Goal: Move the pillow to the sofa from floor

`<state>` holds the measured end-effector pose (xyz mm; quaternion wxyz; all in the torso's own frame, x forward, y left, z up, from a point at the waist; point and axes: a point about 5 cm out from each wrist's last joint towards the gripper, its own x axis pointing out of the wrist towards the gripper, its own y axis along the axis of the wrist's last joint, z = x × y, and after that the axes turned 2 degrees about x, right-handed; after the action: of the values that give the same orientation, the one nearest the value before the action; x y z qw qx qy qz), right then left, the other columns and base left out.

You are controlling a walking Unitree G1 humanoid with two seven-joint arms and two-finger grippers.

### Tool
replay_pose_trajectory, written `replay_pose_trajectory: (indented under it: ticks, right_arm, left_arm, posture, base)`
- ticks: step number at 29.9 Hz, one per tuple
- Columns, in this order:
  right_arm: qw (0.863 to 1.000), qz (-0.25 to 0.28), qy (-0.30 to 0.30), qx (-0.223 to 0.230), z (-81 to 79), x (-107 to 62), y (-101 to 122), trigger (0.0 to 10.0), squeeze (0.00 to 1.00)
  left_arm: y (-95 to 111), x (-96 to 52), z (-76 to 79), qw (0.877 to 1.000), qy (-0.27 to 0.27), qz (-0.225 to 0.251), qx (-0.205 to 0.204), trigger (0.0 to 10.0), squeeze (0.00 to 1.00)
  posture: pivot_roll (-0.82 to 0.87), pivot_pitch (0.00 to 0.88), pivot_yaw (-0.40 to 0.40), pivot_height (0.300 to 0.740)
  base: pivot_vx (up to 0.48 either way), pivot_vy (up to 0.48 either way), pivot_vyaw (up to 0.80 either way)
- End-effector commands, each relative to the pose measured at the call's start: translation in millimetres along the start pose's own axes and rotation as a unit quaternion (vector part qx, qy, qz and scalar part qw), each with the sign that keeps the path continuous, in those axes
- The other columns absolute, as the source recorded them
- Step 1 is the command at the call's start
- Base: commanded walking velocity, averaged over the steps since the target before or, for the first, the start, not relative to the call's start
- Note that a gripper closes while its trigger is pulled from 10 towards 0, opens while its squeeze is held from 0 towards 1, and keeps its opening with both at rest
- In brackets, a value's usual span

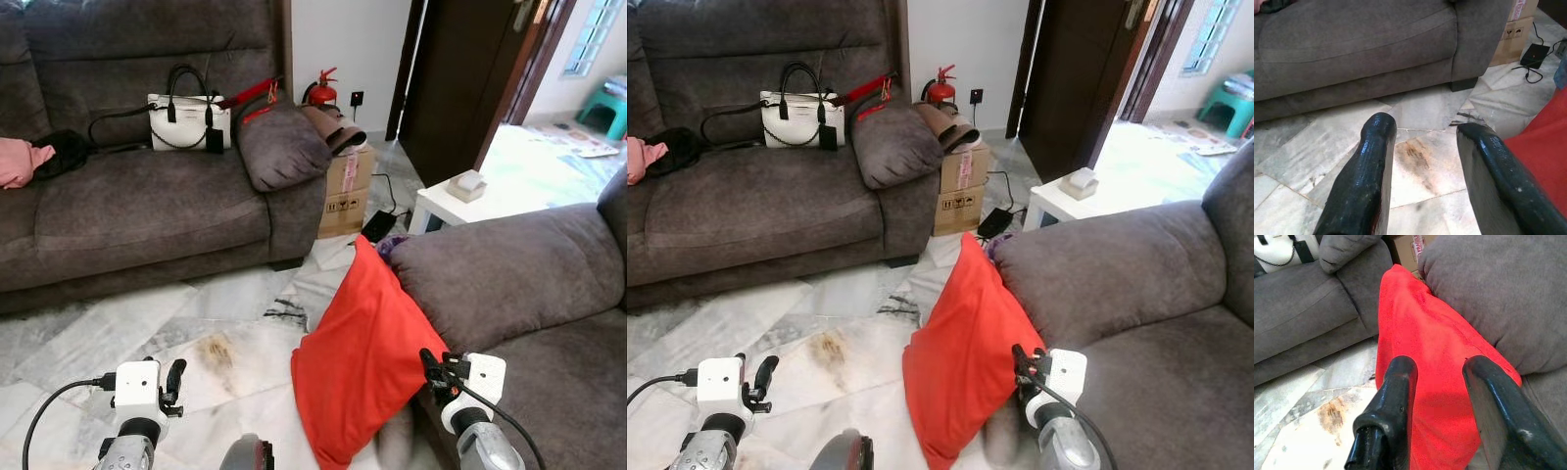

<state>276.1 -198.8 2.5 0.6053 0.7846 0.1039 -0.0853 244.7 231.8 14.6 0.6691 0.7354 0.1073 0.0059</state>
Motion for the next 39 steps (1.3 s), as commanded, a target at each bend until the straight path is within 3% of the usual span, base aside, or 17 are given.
replay_pose_trajectory:
  ticks: [1,18,27,28,29,39]
  right_arm:
    - [1.000,0.001,-0.007,0.004,1.0,1.0,1.4,10.0,0.00]
    - [0.999,0.013,-0.035,0.010,2.5,3.0,4.6,10.0,0.00]
    - [0.999,0.011,-0.045,0.014,5.3,4.0,6.0,10.0,0.00]
    - [0.999,0.011,-0.046,0.016,5.4,4.0,5.9,10.0,0.75]
    - [0.999,0.010,-0.047,0.020,5.9,4.0,5.6,10.0,1.00]
    - [0.997,-0.028,-0.072,0.018,8.3,4.3,-2.3,10.0,1.00]
  left_arm:
    - [-1.5,-0.7,-1.8,1.000,0.003,-0.006,-0.005,10.0,0.00]
    - [-0.7,0.8,-2.9,1.000,-0.002,-0.007,-0.003,10.0,0.00]
    - [-3.4,-0.4,-1.7,1.000,-0.014,-0.015,0.000,10.0,0.00]
    - [-3.4,-0.5,-1.8,1.000,-0.014,-0.015,0.000,10.0,0.00]
    - [-3.3,-0.5,-2.1,1.000,-0.014,-0.015,0.001,10.0,0.00]
    - [-3.2,-6.0,-5.7,1.000,-0.021,-0.014,0.006,10.0,0.00]
  posture:
    - [0.12,0.047,0.013,0.628]
    - [0.13,0.040,0.021,0.628]
    - [0.13,0.030,0.026,0.628]
    - [0.13,0.030,0.026,0.628]
    - [0.14,0.032,0.028,0.628]
    - [0.15,0.083,0.049,0.628]
  base:
    - [0.262,0.000,0.00]
    - [0.296,0.000,0.00]
    - [0.000,0.000,0.00]
    - [0.000,0.000,0.00]
    - [0.000,0.000,0.00]
    - [0.000,0.000,0.00]
